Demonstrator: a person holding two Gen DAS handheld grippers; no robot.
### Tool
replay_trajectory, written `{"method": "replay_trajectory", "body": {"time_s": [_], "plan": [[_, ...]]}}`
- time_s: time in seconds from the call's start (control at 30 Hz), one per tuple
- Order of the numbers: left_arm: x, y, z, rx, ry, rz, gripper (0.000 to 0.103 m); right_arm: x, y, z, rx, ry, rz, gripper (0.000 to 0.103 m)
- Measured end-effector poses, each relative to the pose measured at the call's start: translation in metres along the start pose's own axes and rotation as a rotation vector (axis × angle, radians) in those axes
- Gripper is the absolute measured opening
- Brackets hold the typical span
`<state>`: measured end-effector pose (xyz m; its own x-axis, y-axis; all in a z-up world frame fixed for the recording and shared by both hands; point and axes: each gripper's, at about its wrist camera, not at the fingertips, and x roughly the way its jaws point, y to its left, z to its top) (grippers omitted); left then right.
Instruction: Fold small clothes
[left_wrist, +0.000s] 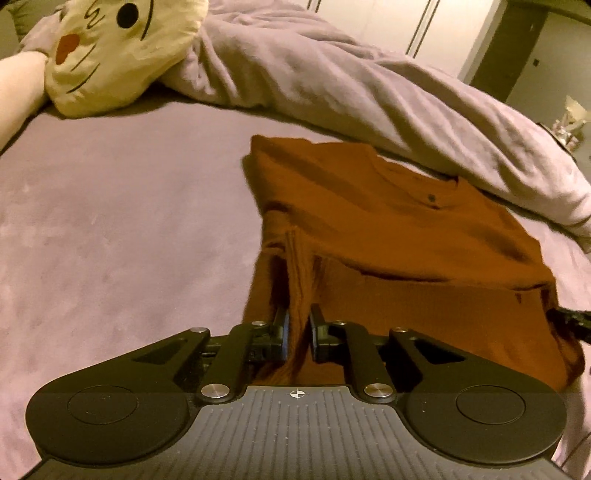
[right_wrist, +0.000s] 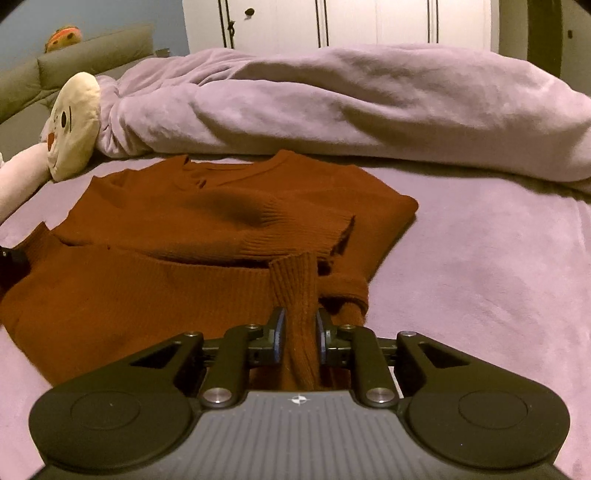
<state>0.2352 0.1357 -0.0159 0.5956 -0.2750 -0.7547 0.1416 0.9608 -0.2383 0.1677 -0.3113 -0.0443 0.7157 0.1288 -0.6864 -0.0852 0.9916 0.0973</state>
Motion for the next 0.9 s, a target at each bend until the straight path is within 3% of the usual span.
{"method": "replay_trajectory", "body": {"time_s": [0.13,0.23,0.3,0.37,0.5,0.53,0.63,0.67,0.7,0.73,0.8,0.9], "plan": [[-0.004,-0.004,0.003,-0.004,-0.035,-0.026,0.013,0.001,0.002,0.003,-0.021,0.01,0.011,0.018],[0.004,-0.007,0.003,0.009,-0.013,-0.019,0.015,-0.001,0.003,0.003,-0.028,0.008,0.026,0.016],[0.013,-0.006,0.003,0.0,0.008,0.01,0.029,0.0,0.004,0.003,-0.041,0.012,0.026,0.017],[0.02,-0.003,0.002,-0.021,0.024,0.011,0.033,0.001,0.004,0.002,-0.028,0.016,0.037,0.018],[0.023,-0.009,0.004,0.012,0.042,-0.011,0.051,0.005,0.006,0.005,-0.029,0.035,0.035,0.026],[0.023,-0.012,0.004,0.035,0.045,-0.005,0.05,0.005,0.007,0.005,-0.033,0.034,0.036,0.026],[0.031,-0.016,0.005,0.057,0.073,0.014,0.034,0.008,0.009,0.006,-0.044,0.04,0.026,0.026],[0.034,-0.016,0.005,0.051,0.083,0.019,0.021,0.009,0.009,0.006,-0.045,0.043,0.023,0.026],[0.036,-0.015,0.005,0.049,0.086,0.028,0.016,0.01,0.009,0.007,-0.046,0.045,0.02,0.025],[0.036,-0.014,0.006,0.046,0.086,0.044,0.012,0.011,0.011,0.007,-0.049,0.045,0.015,0.017],[0.032,-0.012,0.006,0.036,0.073,0.045,0.01,0.01,0.015,0.007,-0.072,0.044,0.0,0.009],[0.015,-0.012,0.006,0.058,0.032,0.023,0.009,-0.002,0.024,0.008,-0.118,0.016,-0.021,0.008]]}}
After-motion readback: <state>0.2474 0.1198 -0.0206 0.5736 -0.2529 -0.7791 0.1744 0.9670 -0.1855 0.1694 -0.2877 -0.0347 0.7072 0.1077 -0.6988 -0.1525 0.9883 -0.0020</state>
